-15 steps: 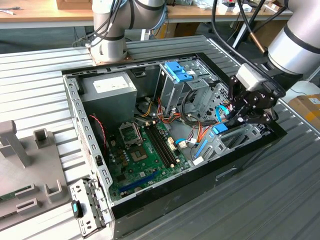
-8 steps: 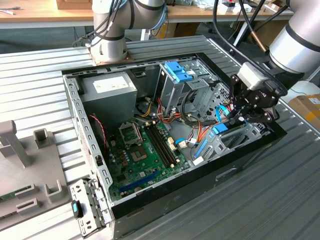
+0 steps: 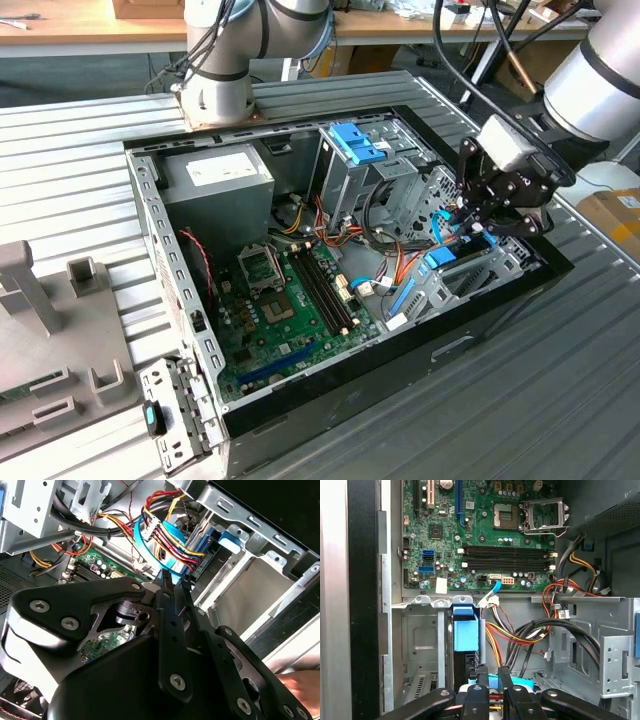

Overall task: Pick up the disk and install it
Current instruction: 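Insert the second disk wire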

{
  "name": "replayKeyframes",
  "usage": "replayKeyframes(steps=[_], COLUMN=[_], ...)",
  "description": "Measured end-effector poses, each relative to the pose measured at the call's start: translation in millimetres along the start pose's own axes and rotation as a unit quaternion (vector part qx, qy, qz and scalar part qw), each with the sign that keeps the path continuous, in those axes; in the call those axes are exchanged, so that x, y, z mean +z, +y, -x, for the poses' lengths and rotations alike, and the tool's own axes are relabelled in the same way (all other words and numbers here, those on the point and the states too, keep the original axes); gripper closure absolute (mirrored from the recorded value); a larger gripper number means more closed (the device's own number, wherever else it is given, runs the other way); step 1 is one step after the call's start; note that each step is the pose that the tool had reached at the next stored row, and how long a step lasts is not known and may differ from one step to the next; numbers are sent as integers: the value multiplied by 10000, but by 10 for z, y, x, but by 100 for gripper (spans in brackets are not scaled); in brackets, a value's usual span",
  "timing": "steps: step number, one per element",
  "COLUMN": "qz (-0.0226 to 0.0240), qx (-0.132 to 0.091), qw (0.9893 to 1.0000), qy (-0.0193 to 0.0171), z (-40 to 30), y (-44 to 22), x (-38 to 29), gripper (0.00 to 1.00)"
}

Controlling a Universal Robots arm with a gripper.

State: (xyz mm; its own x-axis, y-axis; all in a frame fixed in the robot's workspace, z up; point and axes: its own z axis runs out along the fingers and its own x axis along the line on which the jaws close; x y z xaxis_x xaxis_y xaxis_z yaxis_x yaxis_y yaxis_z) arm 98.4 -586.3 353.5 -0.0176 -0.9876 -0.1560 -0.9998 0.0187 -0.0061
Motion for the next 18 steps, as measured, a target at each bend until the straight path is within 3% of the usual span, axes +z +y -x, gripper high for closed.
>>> replayKeyframes(steps=[2,3,4,6,11,14,16,18], qz=[0,-1,-5,-9,-10,-10,-10,-10], qx=[0,2,15,42,43,43,44,43], qw=[10000,10000,9999,9998,9998,9998,9998,9998], qy=[3,27,134,170,170,170,170,179], z=[3,4,4,4,5,5,5,5], y=[0,-3,-20,-45,-46,-46,-46,-89], x=[-13,-14,-20,-19,-20,-20,-20,-18], gripper=[77,77,77,77,77,89,89,89])
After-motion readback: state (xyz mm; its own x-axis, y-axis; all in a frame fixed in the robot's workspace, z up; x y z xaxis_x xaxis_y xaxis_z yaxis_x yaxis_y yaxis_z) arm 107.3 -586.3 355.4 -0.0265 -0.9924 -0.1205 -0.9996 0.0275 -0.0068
